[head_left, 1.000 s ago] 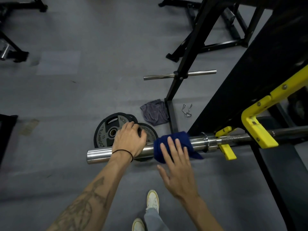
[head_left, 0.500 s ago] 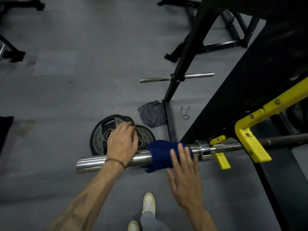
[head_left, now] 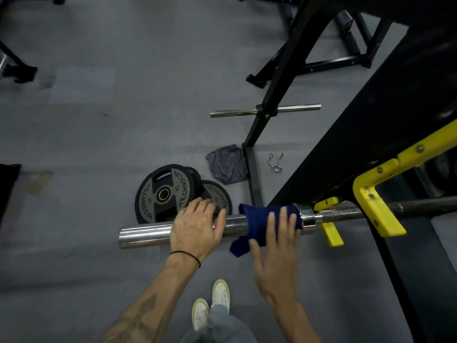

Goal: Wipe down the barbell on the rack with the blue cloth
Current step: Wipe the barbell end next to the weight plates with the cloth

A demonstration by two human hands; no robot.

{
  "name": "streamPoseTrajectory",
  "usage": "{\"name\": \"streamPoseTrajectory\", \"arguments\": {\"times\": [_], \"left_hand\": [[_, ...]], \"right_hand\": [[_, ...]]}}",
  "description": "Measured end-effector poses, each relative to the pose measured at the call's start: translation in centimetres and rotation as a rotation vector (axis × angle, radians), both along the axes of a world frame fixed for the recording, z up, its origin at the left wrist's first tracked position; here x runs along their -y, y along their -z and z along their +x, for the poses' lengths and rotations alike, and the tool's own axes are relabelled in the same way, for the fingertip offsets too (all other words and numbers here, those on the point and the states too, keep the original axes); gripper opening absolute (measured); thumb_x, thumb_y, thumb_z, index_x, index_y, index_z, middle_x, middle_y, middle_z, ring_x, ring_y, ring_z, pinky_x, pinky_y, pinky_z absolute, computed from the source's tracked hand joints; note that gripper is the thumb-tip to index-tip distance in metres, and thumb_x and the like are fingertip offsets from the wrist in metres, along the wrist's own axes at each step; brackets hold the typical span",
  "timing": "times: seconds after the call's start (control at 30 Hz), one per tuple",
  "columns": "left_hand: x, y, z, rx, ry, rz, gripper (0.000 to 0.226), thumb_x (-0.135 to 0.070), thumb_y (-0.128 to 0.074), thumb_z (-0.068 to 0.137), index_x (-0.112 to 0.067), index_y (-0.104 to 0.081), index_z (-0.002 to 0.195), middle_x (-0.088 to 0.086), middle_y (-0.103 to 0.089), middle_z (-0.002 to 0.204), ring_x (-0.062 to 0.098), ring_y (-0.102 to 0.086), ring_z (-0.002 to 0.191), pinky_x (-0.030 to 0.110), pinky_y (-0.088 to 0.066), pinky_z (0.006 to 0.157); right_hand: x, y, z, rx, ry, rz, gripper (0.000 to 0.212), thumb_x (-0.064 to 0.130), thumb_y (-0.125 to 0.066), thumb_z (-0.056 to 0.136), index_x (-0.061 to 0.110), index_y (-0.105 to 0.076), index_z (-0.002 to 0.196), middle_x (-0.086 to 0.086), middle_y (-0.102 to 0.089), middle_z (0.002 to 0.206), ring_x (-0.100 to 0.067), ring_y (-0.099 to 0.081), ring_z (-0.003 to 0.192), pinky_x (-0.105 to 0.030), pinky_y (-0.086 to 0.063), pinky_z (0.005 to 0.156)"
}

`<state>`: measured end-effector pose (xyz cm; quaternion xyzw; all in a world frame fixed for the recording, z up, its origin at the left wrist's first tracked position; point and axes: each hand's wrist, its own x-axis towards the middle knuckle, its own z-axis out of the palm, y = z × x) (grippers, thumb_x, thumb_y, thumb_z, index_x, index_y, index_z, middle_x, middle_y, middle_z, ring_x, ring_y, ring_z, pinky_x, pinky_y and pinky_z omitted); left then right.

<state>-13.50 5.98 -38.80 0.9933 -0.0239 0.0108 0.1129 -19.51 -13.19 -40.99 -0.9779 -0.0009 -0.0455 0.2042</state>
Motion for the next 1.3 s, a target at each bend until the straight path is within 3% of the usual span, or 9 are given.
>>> {"name": "streamPoseTrajectory", "arguments": {"times": [0.17, 0.3, 0.37, 0.5, 0.67, 0.83, 1.0, 1.2, 1.3], "left_hand": [[0.2, -0.2, -0.1, -0.029, -0.012, 0.032, 0.047, -0.044, -0.034, 0.099, -0.019, -0.068, 0.079, -0.001, -0.066, 0.079, 0.019, -0.059, 0.077, 0.035, -0.047, 0.063], [0.2, -0.2, 0.1, -0.026, -0.013, 0.049, 0.046, -0.042, -0.036, 0.097, -0.019, -0.065, 0.071, 0.000, -0.064, 0.070, 0.021, -0.058, 0.065, 0.033, -0.046, 0.056], [0.2, -0.2, 0.0, -0.009, -0.013, 0.041, 0.046, -0.042, -0.037, 0.096, -0.019, -0.063, 0.066, 0.001, -0.064, 0.065, 0.022, -0.059, 0.062, 0.033, -0.044, 0.054], [0.2, -0.2, 0.1, -0.058, -0.007, 0.029, 0.049, -0.043, -0.035, 0.097, -0.019, -0.064, 0.066, 0.001, -0.065, 0.065, 0.022, -0.061, 0.061, 0.033, -0.045, 0.054], [0.0, -0.7, 1.0, -0.153, -0.024, 0.008, 0.048, -0.048, -0.026, 0.097, -0.023, -0.060, 0.076, -0.003, -0.066, 0.074, 0.020, -0.062, 0.064, 0.031, -0.046, 0.057], [-0.2, -0.7, 1.7, -0.186, -0.051, -0.051, 0.040, -0.044, -0.032, 0.099, -0.023, -0.057, 0.077, 0.000, -0.070, 0.078, 0.023, -0.065, 0.069, 0.034, -0.049, 0.064], [-0.7, -0.9, 3.1, -0.167, -0.053, -0.129, 0.031, -0.038, -0.038, 0.097, -0.020, -0.053, 0.078, 0.003, -0.067, 0.085, 0.024, -0.060, 0.075, 0.036, -0.047, 0.067], [-0.9, -1.3, 3.7, -0.118, -0.013, -0.190, 0.025, -0.032, -0.042, 0.099, -0.019, -0.055, 0.081, 0.001, -0.064, 0.087, 0.017, -0.053, 0.077, 0.034, -0.045, 0.069], [-1.4, -1.3, 3.6, 0.020, 0.074, -0.165, 0.025, -0.028, -0.046, 0.098, -0.017, -0.059, 0.080, 0.001, -0.062, 0.080, 0.020, -0.056, 0.074, 0.034, -0.042, 0.066]], "right_hand": [[1.0, 0.2, 0.1, 0.058, -0.341, -0.195, 0.064, 0.050, -0.023, 0.108, 0.014, -0.029, 0.161, -0.011, -0.020, 0.170, -0.029, -0.017, 0.157, -0.049, -0.010, 0.126], [1.8, 0.0, 0.4, 0.044, -0.006, -0.043, 0.063, 0.047, -0.025, 0.109, 0.011, -0.026, 0.161, -0.011, -0.015, 0.171, -0.031, -0.012, 0.158, -0.049, -0.004, 0.128], [-1.5, 0.0, -0.4, 0.012, -0.017, 0.014, 0.069, 0.052, -0.029, 0.107, 0.011, -0.020, 0.163, -0.013, -0.010, 0.172, -0.032, -0.004, 0.159, -0.045, 0.001, 0.128], [-0.9, 1.1, -1.1, 0.078, -0.328, -0.178, 0.068, 0.046, -0.038, 0.104, 0.015, -0.023, 0.163, -0.010, -0.014, 0.171, -0.030, -0.014, 0.158, -0.048, -0.006, 0.128], [-1.2, 0.8, -0.9, 0.052, 0.059, 0.014, 0.068, 0.044, -0.037, 0.105, 0.012, -0.021, 0.163, -0.009, -0.009, 0.172, -0.031, -0.005, 0.159, -0.049, -0.003, 0.127], [-2.0, 1.5, -1.0, 0.083, -0.290, -0.169, 0.067, 0.045, -0.037, 0.105, 0.015, -0.022, 0.163, -0.011, -0.014, 0.171, -0.031, -0.015, 0.158, -0.048, -0.007, 0.128], [-1.1, 0.9, -0.4, 0.064, 0.093, 0.005, 0.066, 0.044, -0.034, 0.106, 0.013, -0.019, 0.163, -0.008, -0.008, 0.172, -0.031, -0.005, 0.159, -0.048, -0.004, 0.128], [-0.6, 1.6, -0.8, 0.107, -0.315, -0.144, 0.064, 0.044, -0.033, 0.108, 0.014, -0.021, 0.163, -0.009, -0.011, 0.172, -0.030, -0.011, 0.158, -0.044, -0.007, 0.128], [1.1, 1.4, -0.6, 0.084, -0.037, -0.016, 0.059, 0.039, -0.029, 0.110, 0.012, -0.023, 0.162, -0.007, -0.010, 0.172, -0.029, -0.008, 0.159, -0.053, -0.014, 0.126]]}}
